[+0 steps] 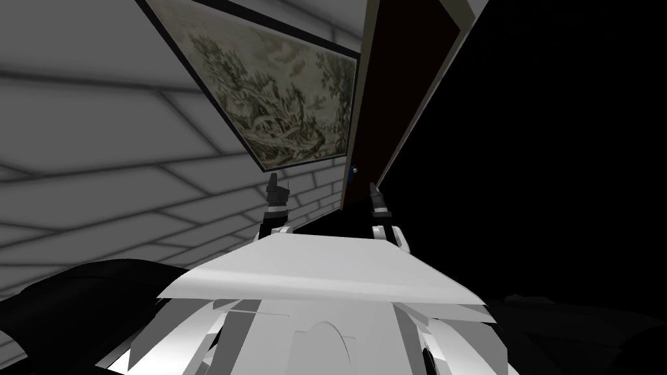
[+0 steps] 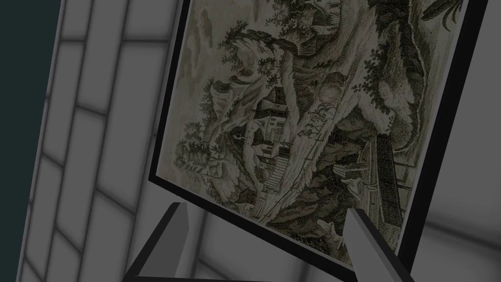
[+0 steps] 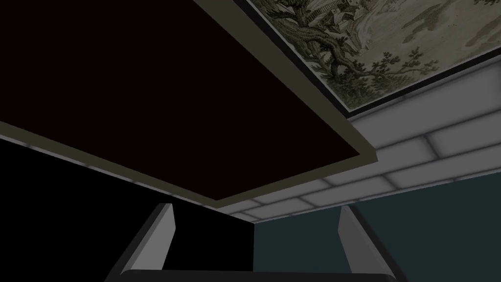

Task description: Pull the door open

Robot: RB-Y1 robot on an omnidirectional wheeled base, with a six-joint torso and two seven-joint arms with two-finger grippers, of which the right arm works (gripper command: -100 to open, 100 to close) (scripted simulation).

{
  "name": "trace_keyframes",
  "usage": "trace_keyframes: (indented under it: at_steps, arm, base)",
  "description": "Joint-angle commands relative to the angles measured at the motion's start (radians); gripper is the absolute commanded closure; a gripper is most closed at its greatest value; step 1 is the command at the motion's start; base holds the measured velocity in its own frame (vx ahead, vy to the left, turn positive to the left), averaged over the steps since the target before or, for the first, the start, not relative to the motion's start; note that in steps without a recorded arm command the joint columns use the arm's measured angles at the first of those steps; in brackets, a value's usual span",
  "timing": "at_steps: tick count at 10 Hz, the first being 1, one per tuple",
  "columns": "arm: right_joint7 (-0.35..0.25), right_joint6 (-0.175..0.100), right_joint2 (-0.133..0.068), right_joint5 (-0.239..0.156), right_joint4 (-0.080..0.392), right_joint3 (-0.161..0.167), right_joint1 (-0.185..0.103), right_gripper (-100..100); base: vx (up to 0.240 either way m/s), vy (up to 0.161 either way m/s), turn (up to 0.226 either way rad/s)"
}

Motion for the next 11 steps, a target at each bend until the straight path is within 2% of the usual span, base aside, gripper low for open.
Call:
trace_keyframes:
  at_steps: [1, 11]
  arm:
    - [0.032, 0.001, -0.008, 0.023, 0.036, 0.004, -0.017, -100]
    - [0.198, 0.007, -0.048, 0.146, 0.229, 0.025, -0.110, -100]
  base:
    - [0.104, -0.089, 0.079]
    - [0.076, -0.087, 0.094]
